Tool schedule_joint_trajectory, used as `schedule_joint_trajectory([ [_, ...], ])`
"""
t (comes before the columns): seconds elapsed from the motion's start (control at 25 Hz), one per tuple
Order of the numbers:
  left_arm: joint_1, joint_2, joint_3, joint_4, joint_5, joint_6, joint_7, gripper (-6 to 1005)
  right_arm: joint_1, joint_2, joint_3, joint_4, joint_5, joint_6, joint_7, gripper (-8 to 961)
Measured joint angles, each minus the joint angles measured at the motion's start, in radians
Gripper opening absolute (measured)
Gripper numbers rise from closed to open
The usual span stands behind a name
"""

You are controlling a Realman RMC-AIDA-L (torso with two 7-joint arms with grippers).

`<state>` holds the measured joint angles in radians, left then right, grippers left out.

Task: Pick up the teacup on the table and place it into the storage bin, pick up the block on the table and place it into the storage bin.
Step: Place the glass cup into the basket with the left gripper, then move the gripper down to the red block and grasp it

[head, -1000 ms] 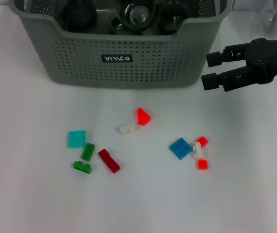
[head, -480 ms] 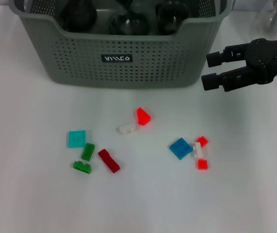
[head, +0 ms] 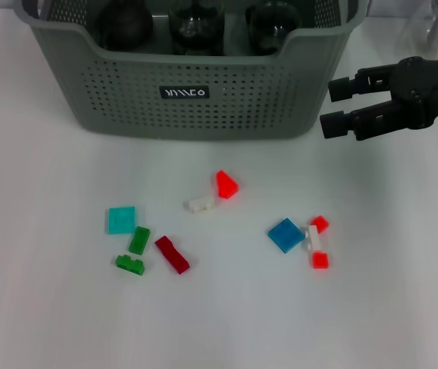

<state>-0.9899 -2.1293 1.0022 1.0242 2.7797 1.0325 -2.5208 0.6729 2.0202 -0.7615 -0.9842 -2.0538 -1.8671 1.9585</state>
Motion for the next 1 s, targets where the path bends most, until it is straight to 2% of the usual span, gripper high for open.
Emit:
schedule_joint_trajectory([
  [0.04, 0.000, 0.000, 0.000, 0.000, 0.000, 0.000, 0.000, 554, 0.002, 0.000, 0.002, 0.000, 0.000, 0.000, -0.001, 946],
  [0.16, 0.088, -0.003, -0.029, 0.183, -0.148, 0.070, 0.006, 699, 0.009, -0.002, 0.012, -0.001, 0.001, -0.006, -0.003, 946],
  [0.32, 0.220, 0.008, -0.051, 0.347, -0.441, 0.137, 0.049, 730, 0.012, -0.011, 0.014, -0.002, 0.013, -0.011, -0.010, 946],
  [0.4, 0.278, 0.012, -0.097, 0.366, -0.626, 0.189, 0.120, 746, 0.012, -0.016, 0.014, -0.002, 0.022, -0.014, -0.016, 946],
  [0.52, 0.341, 0.015, -0.191, 0.313, -0.894, 0.334, 0.263, 769, 0.009, -0.025, 0.008, -0.002, 0.025, -0.026, -0.023, 946],
  [0.64, 0.379, 0.016, -0.272, 0.203, -1.055, 0.490, 0.388, 790, 0.008, -0.031, 0.000, 0.000, 0.012, -0.049, -0.029, 945],
  [0.72, 0.393, 0.016, -0.296, 0.126, -1.095, 0.595, 0.476, 801, 0.008, -0.037, -0.005, 0.001, 0.004, -0.072, -0.036, 945],
  [0.76, 0.393, 0.016, -0.296, 0.126, -1.095, 0.595, 0.476, 806, 0.009, -0.039, -0.008, 0.001, 0.000, -0.079, -0.039, 945],
  [1.0, 0.412, 0.017, -0.297, 0.015, -1.095, 0.820, 0.692, 835, 0.009, -0.049, -0.051, -0.003, -0.072, -0.110, -0.045, 945],
])
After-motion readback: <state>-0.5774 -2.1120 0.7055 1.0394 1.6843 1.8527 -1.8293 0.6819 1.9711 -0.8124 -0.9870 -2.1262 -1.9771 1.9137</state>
